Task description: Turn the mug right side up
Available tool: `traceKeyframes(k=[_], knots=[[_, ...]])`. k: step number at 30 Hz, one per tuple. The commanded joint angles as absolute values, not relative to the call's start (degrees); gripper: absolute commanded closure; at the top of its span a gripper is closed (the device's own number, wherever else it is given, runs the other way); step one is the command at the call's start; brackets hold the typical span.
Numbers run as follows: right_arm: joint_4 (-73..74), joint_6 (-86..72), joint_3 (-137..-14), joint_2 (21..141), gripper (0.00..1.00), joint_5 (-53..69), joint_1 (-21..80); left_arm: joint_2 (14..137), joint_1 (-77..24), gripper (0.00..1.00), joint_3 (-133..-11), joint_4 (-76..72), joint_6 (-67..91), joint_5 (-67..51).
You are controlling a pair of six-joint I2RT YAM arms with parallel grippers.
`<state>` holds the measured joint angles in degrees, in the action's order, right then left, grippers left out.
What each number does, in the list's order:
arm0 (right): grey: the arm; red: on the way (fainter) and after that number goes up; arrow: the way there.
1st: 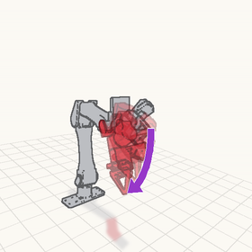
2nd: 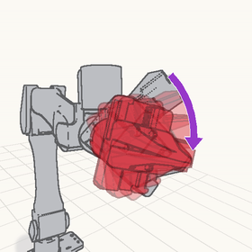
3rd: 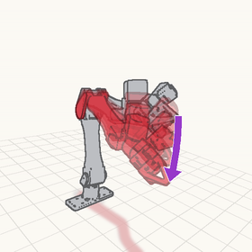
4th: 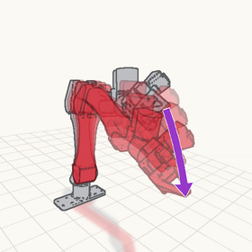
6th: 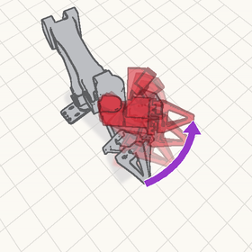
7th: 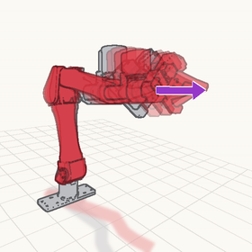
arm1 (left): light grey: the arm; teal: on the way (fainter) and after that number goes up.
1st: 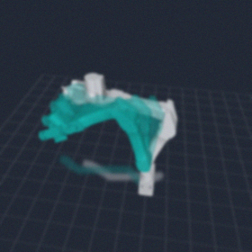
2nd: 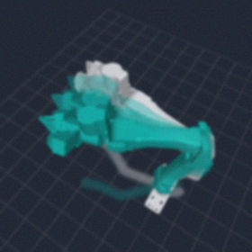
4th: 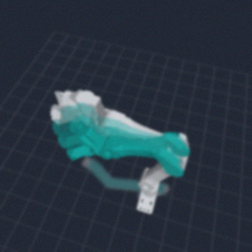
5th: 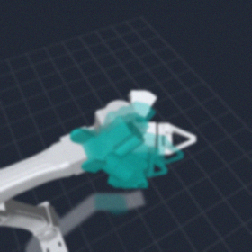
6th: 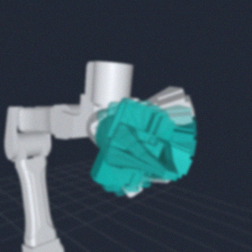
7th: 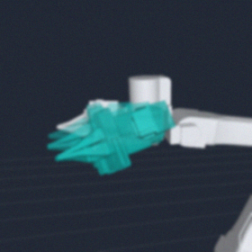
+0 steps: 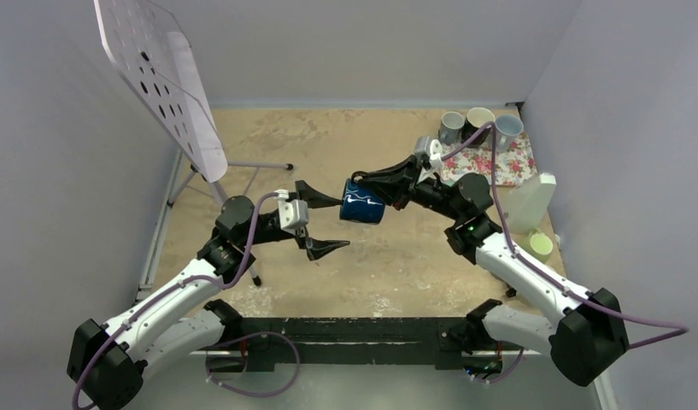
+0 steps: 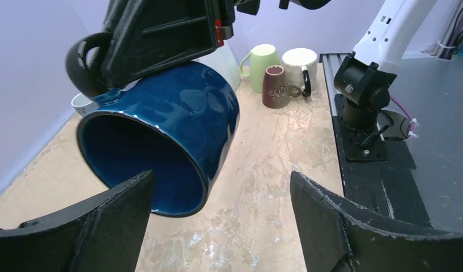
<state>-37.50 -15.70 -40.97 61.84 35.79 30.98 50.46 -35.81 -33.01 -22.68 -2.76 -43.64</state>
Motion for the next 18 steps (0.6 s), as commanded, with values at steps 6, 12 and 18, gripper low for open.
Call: traceKeyframes(k=[6, 12, 18], knots=[[-53.74, -19.78, -47.81, 67.6, 1.0, 30.86, 37.83, 52.08, -36.3, 0.32, -35.71, -29.01, -4.73, -45.62], [-59.17, -21.77, -48.65, 71.08, 1.0, 32.3, 39.11, 50.94, -36.31, 1.0, -35.3, -27.43, -8.97, -37.46], [-31.27, -9.13, -52.89, 67.41, 0.41, 28.54, 39.15, 47.88, -36.3, 1.0, -35.07, -9.06, -32.59, -39.65]])
